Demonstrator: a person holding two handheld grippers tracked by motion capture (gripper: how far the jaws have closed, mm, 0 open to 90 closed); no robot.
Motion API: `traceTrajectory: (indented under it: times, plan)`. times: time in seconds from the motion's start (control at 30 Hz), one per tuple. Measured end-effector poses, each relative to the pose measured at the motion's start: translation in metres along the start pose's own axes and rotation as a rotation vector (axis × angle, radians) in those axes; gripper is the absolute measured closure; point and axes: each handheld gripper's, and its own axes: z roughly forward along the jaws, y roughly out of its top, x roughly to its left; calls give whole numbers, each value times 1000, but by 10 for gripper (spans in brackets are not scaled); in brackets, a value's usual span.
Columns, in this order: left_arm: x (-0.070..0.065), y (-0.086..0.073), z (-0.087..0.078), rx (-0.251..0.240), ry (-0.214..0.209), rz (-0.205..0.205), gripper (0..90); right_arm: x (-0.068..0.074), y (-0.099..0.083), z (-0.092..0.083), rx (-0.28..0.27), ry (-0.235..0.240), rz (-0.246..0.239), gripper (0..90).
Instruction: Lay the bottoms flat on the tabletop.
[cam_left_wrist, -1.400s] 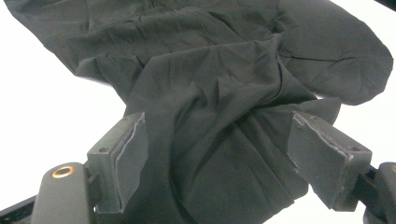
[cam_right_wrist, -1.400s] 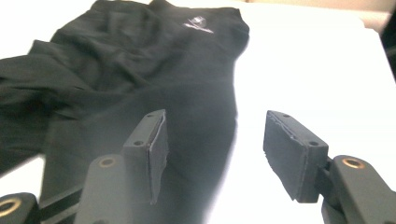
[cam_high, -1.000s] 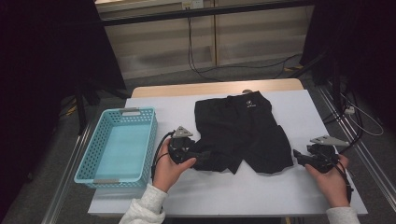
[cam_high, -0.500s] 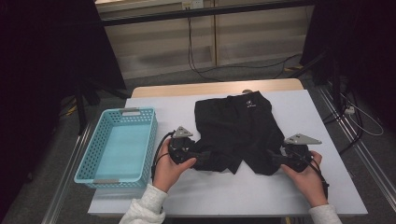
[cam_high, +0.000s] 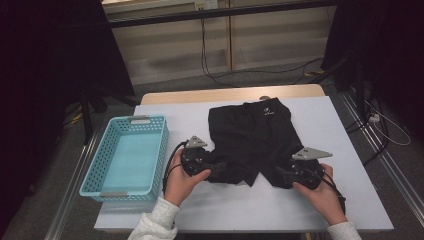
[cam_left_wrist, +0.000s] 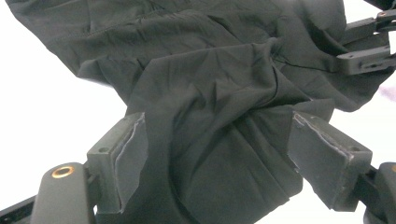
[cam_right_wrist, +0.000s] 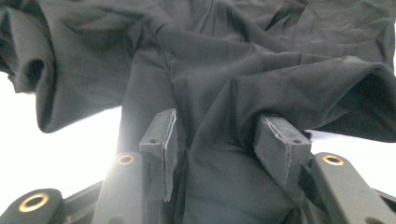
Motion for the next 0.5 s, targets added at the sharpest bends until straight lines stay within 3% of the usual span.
traceTrajectory:
  times: [0.2,0.4,0.5]
  plan:
    - [-1,1,0,2,-4,4,212,-13,0,-17,-42,-19,39,468]
    - [0,0,2,7,-3,3,212,-37,1,-35,-103,-83,120,446]
    - [0,1,1,5,-3,4,212,-47,-3,-42,-110,-113,138,443]
